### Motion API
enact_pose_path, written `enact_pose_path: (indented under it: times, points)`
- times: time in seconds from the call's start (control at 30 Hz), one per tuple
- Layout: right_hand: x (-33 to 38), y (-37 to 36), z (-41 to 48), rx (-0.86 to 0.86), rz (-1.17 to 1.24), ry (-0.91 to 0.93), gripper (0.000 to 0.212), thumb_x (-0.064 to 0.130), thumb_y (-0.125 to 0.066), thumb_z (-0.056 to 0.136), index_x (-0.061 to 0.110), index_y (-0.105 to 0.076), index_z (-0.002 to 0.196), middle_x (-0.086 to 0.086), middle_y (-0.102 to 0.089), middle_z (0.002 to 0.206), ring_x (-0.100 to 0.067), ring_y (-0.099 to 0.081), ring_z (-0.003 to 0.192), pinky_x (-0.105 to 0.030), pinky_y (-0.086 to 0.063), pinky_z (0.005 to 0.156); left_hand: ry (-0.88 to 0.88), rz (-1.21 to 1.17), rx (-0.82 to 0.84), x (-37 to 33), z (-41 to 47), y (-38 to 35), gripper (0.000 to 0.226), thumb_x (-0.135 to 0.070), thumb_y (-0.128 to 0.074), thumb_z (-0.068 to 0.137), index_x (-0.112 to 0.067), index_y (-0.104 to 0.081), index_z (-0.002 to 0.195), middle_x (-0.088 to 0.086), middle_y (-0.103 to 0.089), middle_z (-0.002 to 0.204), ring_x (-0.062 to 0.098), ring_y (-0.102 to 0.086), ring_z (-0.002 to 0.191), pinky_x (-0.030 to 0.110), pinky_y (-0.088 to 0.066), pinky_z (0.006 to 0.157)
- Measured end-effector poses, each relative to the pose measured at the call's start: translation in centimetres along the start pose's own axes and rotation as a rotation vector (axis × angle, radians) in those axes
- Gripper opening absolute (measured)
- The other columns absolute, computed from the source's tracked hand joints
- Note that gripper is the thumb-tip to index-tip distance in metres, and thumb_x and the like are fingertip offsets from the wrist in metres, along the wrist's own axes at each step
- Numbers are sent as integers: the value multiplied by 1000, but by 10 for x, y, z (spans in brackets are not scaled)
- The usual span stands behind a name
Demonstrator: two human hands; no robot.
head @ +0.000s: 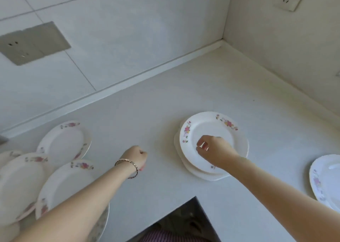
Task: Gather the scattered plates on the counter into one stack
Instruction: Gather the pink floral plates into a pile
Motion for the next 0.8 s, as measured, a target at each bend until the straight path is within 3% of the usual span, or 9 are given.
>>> enact_pose_path:
  times: [0.07, 0.13, 0.17, 0.27, 0.37, 0.43, 0.5, 0.67, 0.8]
  points:
    - [32, -16, 14, 62, -81, 60, 13, 26, -48, 88, 27, -61, 90, 7, -61, 86, -17, -56, 79, -24, -44, 63, 66, -80, -61, 34, -2, 24, 27, -13, -41, 86, -14, -41, 60, 4, -58, 52, 25, -57, 61, 26, -38, 57]
    - [63, -37, 26, 110, -120, 109, 21, 22, -47, 85, 28, -49, 65, 7, -56, 71, -22, -55, 79, -24, -41, 62, 128, -144, -133, 71, -6, 47, 26, -12, -41, 86, -14, -41, 61, 5, -58, 51, 25, -58, 61, 25, -36, 53]
    - [79, -48, 31, 138, -134, 133, 24, 22, -47, 84, 27, -44, 61, 6, -56, 71, -23, -56, 80, -24, -43, 63, 157, -171, -164, 91, -9, 59, 25, -12, -41, 86, -15, -42, 62, 6, -59, 52, 25, -58, 61, 25, -36, 53]
    - [122, -79, 38, 214, -165, 221, 9, 27, -49, 86, 28, -52, 78, 1, -67, 99, -22, -63, 97, -30, -51, 86, 257, -181, -216, 150, -19, 89, 20, -12, -41, 87, -17, -43, 68, 6, -62, 57, 27, -61, 66, 30, -44, 60]
    - [150, -113, 43, 256, -226, 245, 6, 30, -49, 87, 29, -54, 84, 1, -67, 109, -21, -62, 101, -32, -50, 91, 347, -153, -255, 204, -23, 110, 13, -12, -43, 86, -14, -50, 74, 14, -68, 83, 32, -65, 87, 33, -48, 75]
    - [166, -135, 46, 271, -249, 216, 9, 31, -49, 87, 29, -58, 88, 1, -66, 110, -21, -62, 101, -31, -49, 90, 395, -63, -258, 238, -21, 120, 17, -17, -46, 88, -11, -57, 100, 15, -62, 113, 31, -58, 106, 34, -45, 90]
    - [171, -146, 46, 268, -263, 189, 17, 30, -49, 87, 25, -62, 96, 1, -66, 110, -21, -62, 101, -29, -48, 88, 394, -26, -257, 259, -18, 121, 39, -23, -48, 89, -6, -49, 124, 15, -51, 129, 33, -52, 119, 40, -43, 100]
    - [180, -169, 48, 251, -295, 79, 15, 28, -49, 89, 24, -62, 94, 2, -66, 109, -18, -62, 99, -27, -46, 85, 237, -6, -214, 292, 12, 125, 51, -37, -54, 88, -10, -47, 130, 13, -50, 131, 31, -46, 124, 40, -40, 103]
    - [173, -177, 45, 244, -315, -2, 15, 28, -47, 90, 25, -60, 95, 3, -63, 107, -15, -54, 84, -24, -42, 75, 222, -39, -210, 297, 32, 130, 40, -39, -52, 89, -3, -53, 105, 16, -60, 108, 34, -56, 103, 38, -45, 84]
Point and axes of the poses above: each hand's wrist, its own z-axis towards the middle knuckle, its own y-axis out of the back of the hand, x = y × z, the point moved 1 cm from there along z, towards the middle knuckle
